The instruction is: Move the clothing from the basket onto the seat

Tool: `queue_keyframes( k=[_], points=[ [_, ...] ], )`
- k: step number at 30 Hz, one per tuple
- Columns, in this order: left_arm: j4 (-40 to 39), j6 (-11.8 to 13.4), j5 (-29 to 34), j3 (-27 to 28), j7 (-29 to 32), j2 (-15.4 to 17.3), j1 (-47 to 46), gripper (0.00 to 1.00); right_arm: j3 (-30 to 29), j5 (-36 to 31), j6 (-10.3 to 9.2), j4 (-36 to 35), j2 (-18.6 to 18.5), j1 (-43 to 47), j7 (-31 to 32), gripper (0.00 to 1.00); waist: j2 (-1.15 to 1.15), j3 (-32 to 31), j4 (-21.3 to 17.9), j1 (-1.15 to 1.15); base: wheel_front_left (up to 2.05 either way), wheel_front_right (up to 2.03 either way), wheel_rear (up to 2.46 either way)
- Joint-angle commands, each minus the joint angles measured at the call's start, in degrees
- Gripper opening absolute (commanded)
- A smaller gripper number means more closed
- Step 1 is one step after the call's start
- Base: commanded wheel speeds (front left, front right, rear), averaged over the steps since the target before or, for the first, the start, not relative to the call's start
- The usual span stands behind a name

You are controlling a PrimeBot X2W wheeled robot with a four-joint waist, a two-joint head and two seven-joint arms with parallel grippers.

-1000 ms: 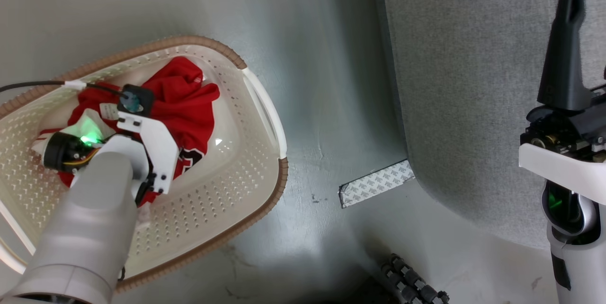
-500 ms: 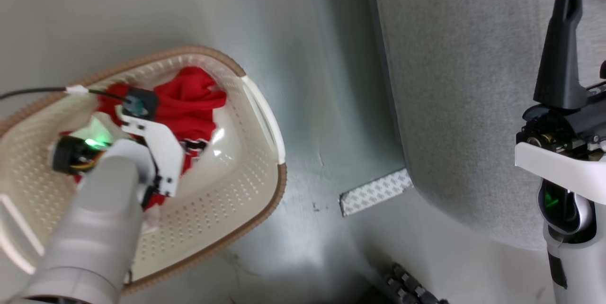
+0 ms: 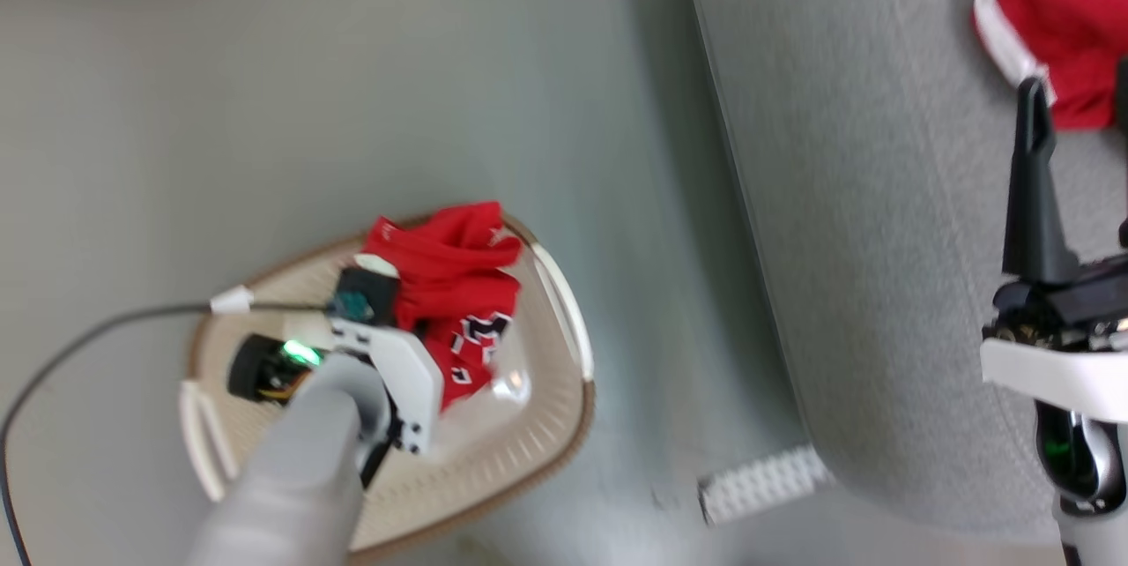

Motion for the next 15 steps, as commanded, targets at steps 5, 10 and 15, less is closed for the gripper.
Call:
queue_keyframes(
  k=[5, 10, 15],
  points=[
    [-3.9, -0.2, -4.74, -3.99, -3.31, -1.05, 4.86, 0.0, 0.59, -0.47, -0.13, 1.75, -1.66, 3.29, 0.01, 1.0, 0.0, -13.49, 5.93, 0.01, 0.0, 0.0, 0.0],
    [-10.63, -0.21, -10.3, -9.26, -4.73, -1.19, 8.02, 0.0, 0.82, -0.53, -0.13, 3.27, -2.69, 5.84, 0.01, 1.0, 0.0, -19.37, 7.85, 0.01, 0.0, 0.0, 0.0],
    [-17.66, -0.14, -13.54, -11.81, -5.47, -0.69, 8.29, 0.0, 1.24, -0.79, -0.13, 4.07, -2.97, 8.22, 0.01, 1.0, 0.0, -23.75, 9.1, 0.01, 0.0, 0.0, 0.0]
  ],
)
